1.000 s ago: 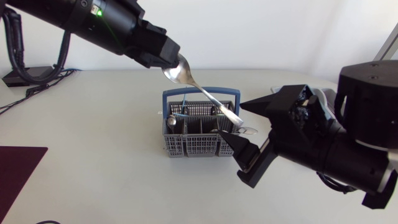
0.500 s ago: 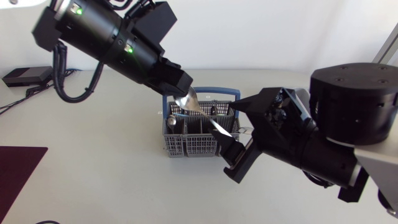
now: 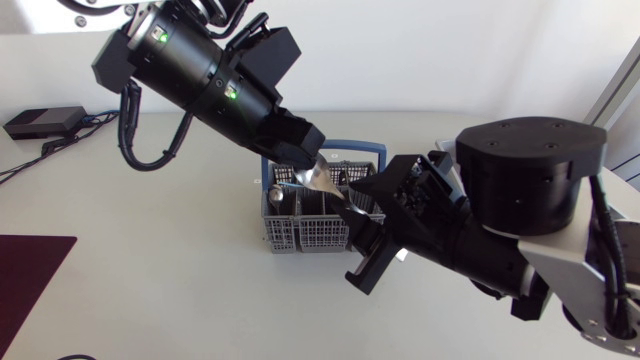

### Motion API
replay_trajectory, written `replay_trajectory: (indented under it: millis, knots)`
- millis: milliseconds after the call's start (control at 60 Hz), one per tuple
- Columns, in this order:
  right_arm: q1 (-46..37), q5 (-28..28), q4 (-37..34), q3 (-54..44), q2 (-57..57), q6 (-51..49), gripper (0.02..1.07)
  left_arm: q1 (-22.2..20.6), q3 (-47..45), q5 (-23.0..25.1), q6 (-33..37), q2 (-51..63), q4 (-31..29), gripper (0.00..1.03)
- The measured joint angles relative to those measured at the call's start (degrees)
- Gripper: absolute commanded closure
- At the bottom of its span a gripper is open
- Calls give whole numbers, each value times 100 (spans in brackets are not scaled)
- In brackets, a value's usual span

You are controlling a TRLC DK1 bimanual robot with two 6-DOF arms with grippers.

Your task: Sort the cutlery from the basket into the organizer compartments.

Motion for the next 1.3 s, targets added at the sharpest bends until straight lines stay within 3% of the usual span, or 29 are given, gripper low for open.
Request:
replay_trajectory:
  millis: [133, 517, 633, 1100, 1217, 1300]
  knots:
    - [0, 0, 83, -7, 63, 0, 78, 0, 0, 17, 0, 0, 0, 100]
    - [-4, 0, 98, -37, 142, 0, 86, 0, 0, 17, 0, 0, 0, 100]
    - [-4, 0, 79, -37, 142, 0, 94, 0, 0, 17, -2, 0, 0, 100]
    - [-4, -35, 59, -66, 146, 2, 97, -22, 0, 13, -2, 15, -2, 100]
    - [-4, -22, 59, -66, 146, 2, 97, -31, 0, 13, -2, 15, -2, 91]
    - [-4, -20, 55, -66, 146, 2, 97, -35, 0, 17, -17, 15, -2, 78]
